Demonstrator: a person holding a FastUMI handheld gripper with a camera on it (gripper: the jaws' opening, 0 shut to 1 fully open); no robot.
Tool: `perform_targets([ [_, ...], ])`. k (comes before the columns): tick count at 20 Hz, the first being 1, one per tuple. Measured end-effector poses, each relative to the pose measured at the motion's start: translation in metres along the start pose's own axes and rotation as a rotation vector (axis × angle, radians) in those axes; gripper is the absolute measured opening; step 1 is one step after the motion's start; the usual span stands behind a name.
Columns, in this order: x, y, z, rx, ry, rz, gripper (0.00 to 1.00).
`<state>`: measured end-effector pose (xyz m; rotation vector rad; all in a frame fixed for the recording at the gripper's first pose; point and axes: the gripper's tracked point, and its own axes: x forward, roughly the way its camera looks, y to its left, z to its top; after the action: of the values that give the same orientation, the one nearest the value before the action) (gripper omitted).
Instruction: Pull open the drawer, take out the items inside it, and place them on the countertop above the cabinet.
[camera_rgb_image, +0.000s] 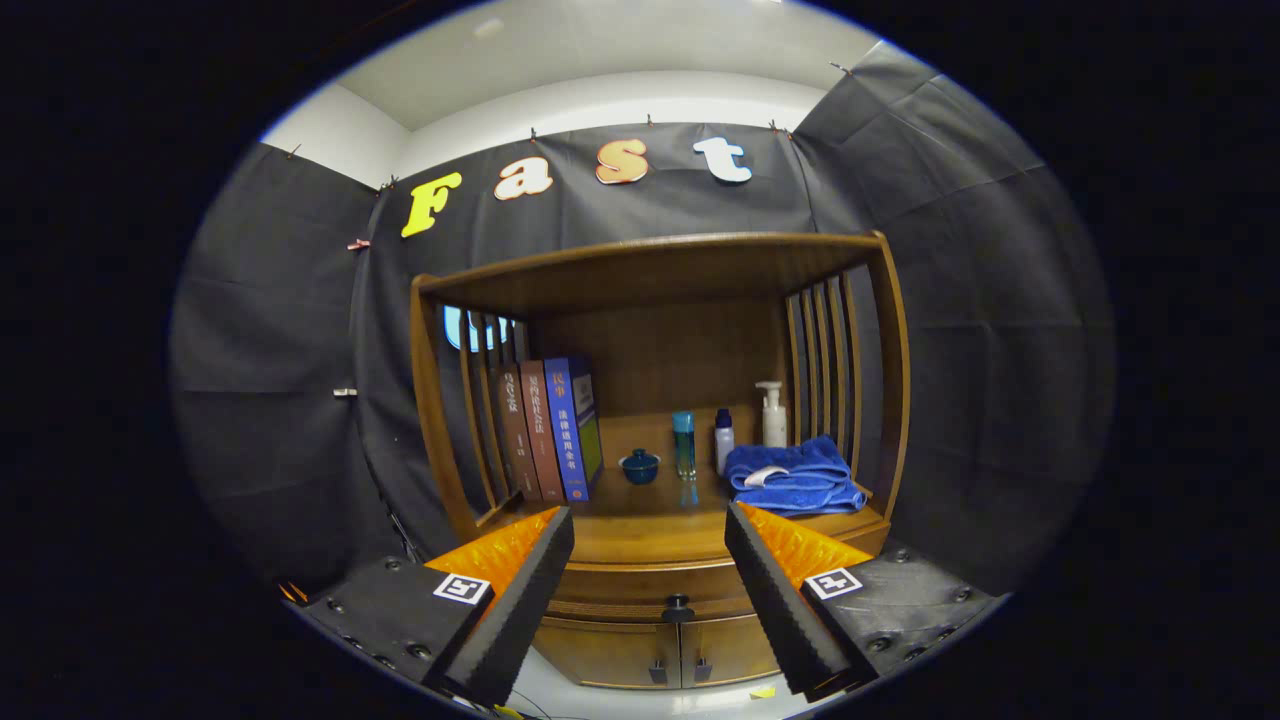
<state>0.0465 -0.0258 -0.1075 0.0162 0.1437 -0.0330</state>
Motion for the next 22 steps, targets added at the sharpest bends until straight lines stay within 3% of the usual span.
perform_targets([
  [13, 0.100, -0.027, -0.154, 0.009, 0.236, -0.041, 0.99],
  [20, 0.123, -0.037, -0.220, 0.030, 0.360, -0.061, 0.93],
  [22, 0.125, -0.041, -0.234, 0.033, 0.395, -0.069, 0.83],
])
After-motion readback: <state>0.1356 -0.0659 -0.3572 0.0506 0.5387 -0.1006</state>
